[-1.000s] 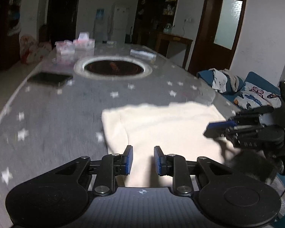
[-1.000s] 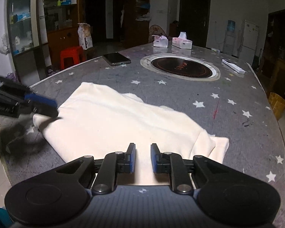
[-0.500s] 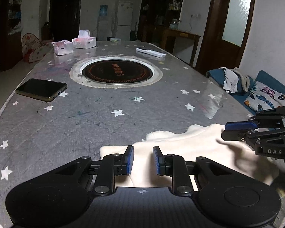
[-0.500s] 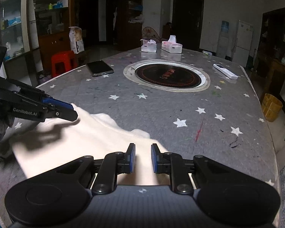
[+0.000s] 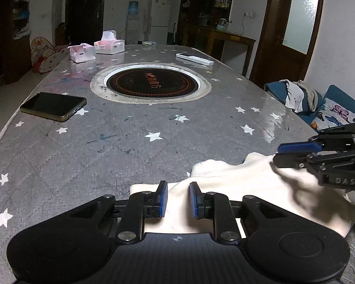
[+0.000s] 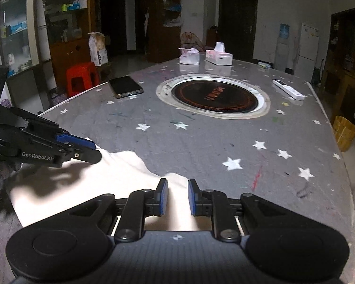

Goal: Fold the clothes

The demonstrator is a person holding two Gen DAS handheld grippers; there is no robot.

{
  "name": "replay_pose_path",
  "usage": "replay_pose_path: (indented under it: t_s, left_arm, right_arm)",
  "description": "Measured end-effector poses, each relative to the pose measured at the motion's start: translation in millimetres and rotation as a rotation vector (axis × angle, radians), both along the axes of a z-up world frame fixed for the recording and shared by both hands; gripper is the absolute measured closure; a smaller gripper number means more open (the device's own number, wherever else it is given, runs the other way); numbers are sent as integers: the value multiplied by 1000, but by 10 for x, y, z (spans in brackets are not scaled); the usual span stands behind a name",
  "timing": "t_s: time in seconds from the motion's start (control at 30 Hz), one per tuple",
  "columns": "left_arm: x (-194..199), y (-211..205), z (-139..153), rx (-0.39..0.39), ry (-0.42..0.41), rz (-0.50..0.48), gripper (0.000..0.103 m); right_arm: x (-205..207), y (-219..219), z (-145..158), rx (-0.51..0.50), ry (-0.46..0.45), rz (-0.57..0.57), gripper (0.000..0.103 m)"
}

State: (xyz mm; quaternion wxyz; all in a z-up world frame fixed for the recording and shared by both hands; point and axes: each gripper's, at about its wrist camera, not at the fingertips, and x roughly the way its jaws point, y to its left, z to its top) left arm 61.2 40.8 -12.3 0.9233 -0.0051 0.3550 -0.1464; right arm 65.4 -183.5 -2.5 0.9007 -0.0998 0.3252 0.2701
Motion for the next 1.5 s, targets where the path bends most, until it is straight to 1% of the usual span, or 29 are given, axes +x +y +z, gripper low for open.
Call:
replay_pose_path:
  t_s: [0.1,0.2,0.33,0.43,0.47,0.5,0.6,0.73,0.87,0.9,1.07,1.2,1.5]
  left_arm:
    - [7,1,4,2,4,4,80]
    - [4,-6,7,9,5,5,80]
    - [-17,-24,29,12,3,8,79]
    - [-62,-31,58,13,-6,6,74]
    - [-83,-35,72,15,-11,5,73]
    - [-106,-39,87,17,-17,4,73]
    - [-174,-44,128,21,-32,3,68]
    - [-281,-47,169,27,-47,8,66]
    - [-408,-41,184,33,-62,14,63]
    - [-434,-38,182,37,-64,19,63]
    - [-549,25,105,51,-59,71,63]
    - [-589,79,18,36,-41,102,63]
    - [-595,-20,-1,15,-32,87,63]
  right_arm:
    - [92,79,-103,-31,31,-2,87]
    - [56,76,-61,-30,11,0,86]
    - [-124,87,58,-18,-19,22,85]
    - [-273,96,104,-5,-25,36,83]
    - [-318,98,110,-2,-24,40,80]
    - [-354,101,110,1,-23,42,78]
    - [-493,100,96,7,-17,49,78]
    - [-687,88,59,14,-7,53,77]
    - [-854,60,-5,-3,-5,49,74]
    - [-873,49,-25,-6,-2,46,73]
    - [-931,-8,-88,-12,-7,23,72]
    - [-948,-21,-100,-24,-16,20,72]
    - [-941,-136,-103,-45,-25,2,72]
